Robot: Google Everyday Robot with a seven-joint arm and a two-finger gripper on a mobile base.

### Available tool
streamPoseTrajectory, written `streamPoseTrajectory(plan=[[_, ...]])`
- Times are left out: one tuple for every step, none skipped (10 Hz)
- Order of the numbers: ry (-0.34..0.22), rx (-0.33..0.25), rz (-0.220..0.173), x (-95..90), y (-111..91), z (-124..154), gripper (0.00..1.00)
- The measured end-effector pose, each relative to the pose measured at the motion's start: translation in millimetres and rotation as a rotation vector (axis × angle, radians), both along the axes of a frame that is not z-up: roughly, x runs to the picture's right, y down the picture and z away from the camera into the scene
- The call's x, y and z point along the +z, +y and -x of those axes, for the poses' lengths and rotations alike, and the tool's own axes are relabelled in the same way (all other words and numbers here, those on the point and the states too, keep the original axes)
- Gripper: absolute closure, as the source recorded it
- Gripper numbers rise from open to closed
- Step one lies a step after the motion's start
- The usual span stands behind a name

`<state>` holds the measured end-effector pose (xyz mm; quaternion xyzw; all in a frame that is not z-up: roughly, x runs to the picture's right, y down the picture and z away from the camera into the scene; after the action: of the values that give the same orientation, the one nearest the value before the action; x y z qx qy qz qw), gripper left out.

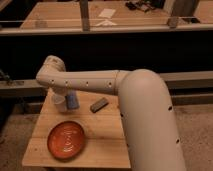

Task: Place the white sponge in the ceramic cup

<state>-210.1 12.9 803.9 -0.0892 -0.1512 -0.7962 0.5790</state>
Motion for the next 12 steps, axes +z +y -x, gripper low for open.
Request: streamPoseTrajectory(plan=[[-0.006,-0.001,0.001,0.2,0.1,0.5,0.97],[-0.009,-0.003,0.001,0.2,0.1,0.6,0.97],[-0.015,-0.005,0.002,0.0,-0.1,1.2,0.97],[-0.019,-0.006,0.002,0.1,-0.2,1.4,0.97],[-0.025,-0.007,0.001,0.0,-0.6,1.9,0.97],[-0.031,-0.007,0.001,-0.2,-1.0,2.3,0.97],[-0.036,-0.007,0.001,0.0,-0.7,2.9,0.97],[-0.042,-0.007,0.001,-0.1,-1.0,3.5,0.97],[-0.046,-0.008,0.001,-0.2,-1.2,3.8,0.97],[-0.062,-0.007,0.001,-0.6,-2.3,3.4,0.97],[-0.062,-0.005,0.003,0.7,-2.1,0.9,0.97],[-0.068,-0.007,0.002,0.0,-2.4,2.2,0.97]])
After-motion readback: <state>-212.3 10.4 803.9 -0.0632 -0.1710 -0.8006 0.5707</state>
